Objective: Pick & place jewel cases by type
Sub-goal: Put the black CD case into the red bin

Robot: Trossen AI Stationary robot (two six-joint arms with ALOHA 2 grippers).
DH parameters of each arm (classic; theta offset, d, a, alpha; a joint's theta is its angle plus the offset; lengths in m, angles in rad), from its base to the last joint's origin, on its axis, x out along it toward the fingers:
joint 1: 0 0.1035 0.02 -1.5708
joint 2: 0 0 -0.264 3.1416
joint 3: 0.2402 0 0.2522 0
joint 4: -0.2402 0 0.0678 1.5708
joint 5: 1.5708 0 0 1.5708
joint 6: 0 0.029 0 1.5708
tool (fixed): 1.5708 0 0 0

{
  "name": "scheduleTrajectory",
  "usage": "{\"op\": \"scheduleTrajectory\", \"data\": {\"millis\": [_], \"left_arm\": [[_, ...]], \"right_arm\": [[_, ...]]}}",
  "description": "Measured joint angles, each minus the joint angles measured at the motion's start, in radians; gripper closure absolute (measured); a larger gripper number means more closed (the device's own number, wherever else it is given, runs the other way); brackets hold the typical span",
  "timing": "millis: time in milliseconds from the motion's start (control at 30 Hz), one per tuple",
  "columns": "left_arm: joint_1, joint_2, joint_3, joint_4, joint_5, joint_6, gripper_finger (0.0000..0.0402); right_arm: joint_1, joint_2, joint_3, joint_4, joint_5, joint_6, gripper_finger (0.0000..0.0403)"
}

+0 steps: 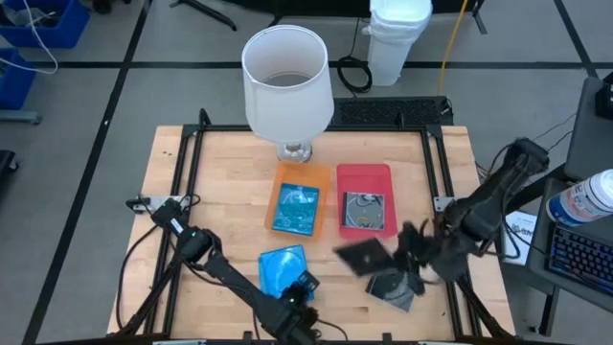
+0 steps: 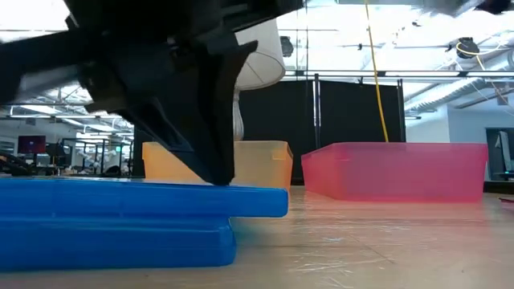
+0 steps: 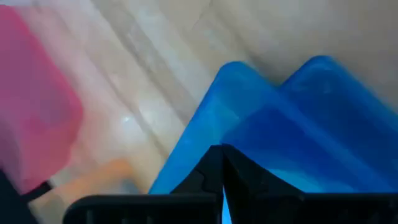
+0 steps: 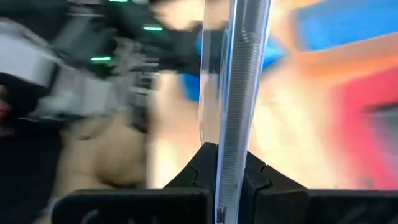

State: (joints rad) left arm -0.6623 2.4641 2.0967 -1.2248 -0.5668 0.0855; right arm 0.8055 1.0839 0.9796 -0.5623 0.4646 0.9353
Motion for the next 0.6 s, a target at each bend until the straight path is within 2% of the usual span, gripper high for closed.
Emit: {"op": "scheduleTrajectory", "data": {"millis": [133, 267, 367, 500, 600], "left_arm": [[-0.002, 0.0, -0.008, 0.009, -0.036, -0.002, 0.0388], [0.0, -0.007, -0.009, 0.083, -0.051, 0.115, 0.0397], [0.018, -0.05, -0.01, 0.137, -0.054, 0.223, 0.0391], [0.066, -0.189, -0.009, 0.138, -0.039, 0.273, 0.0392], [0.103, -0.305, -0.008, 0.151, 0.097, 0.328, 0.0397]], "right_arm": [[-0.162, 0.083, 0.268, -0.441, -0.07, -0.048, 0.0393], [-0.325, 0.165, 0.44, -0.696, -0.139, -0.168, 0.0393], [-0.432, 0.199, 0.491, -0.764, -0.206, -0.288, 0.0393], [-0.535, 0.206, 0.493, -0.778, -0.314, -0.418, 0.039], [-0.564, 0.205, 0.493, -0.799, -0.308, -0.473, 0.039]]}}
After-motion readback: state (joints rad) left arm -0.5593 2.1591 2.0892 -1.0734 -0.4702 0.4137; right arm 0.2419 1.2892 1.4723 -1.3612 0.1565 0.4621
